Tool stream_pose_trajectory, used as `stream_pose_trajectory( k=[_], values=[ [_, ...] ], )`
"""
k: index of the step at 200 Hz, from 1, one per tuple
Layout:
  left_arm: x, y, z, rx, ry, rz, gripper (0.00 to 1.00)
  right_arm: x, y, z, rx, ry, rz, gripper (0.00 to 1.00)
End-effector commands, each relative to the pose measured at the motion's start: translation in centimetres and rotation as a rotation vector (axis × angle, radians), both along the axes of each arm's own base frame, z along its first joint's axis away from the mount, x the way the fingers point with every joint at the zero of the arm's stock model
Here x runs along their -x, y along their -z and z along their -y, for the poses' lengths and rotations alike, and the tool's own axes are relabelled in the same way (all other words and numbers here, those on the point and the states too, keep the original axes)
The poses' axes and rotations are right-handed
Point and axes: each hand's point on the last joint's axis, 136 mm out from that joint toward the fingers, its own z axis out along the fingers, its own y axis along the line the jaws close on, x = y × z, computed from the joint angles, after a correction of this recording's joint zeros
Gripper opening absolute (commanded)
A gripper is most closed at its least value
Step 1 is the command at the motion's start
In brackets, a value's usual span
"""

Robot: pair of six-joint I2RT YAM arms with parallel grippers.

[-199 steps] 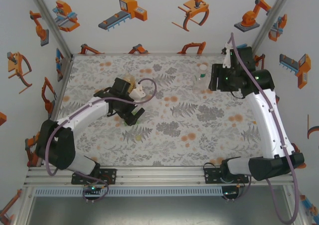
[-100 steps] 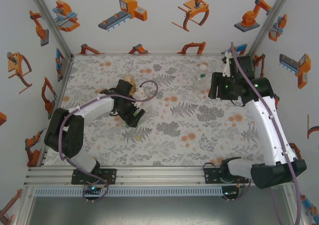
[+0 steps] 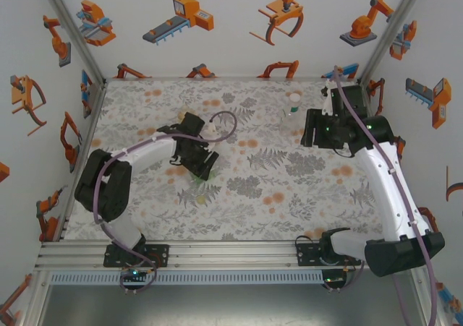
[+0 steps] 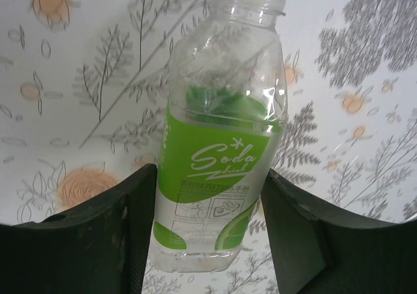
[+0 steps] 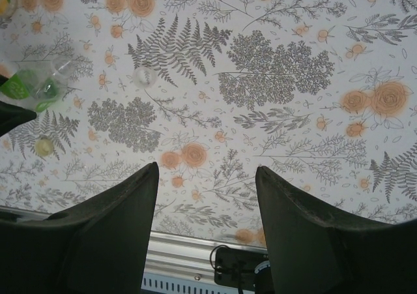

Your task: Screw on the bottle caps

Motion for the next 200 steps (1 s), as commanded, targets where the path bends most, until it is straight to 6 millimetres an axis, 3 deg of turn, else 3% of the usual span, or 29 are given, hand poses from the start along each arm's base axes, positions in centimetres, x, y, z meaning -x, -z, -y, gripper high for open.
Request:
stream_pose_trajectory(
  k=[1, 19, 46, 88, 150, 200],
  values=[
    [-1.4, 0.1, 1.4, 0.01, -0.08, -0.026, 0.55, 0.4, -0.5, -0.1, -0.026, 0.007, 0.021, 0.57],
    [-1.8, 0.4, 2.4, -0.001, -0.084, -0.031, 0.56, 0.6, -0.6, 0.0, -0.027, 0.007, 0.023, 0.57],
    [-1.4, 0.8, 3.7, -0.024, -0.018, 0.004, 0.74, 1.0, -0.6, 0.0, -0.025, 0.006, 0.021, 0.57],
    [-0.8, 1.4, 4.5, -0.065, 0.069, 0.045, 0.77, 1.5, -0.5, -0.2, -0.047, 0.007, 0.008, 0.57],
    [-0.5, 3.5, 4.6, -0.117, 0.097, 0.001, 0.71, 2.5, -0.4, 0.4, -0.026, 0.01, 0.008, 0.57],
    [-0.4, 4.1, 4.7, -0.118, 0.098, -0.018, 0.56, 3.0, -0.3, 0.5, -0.022, 0.007, 0.004, 0.57]
  ],
)
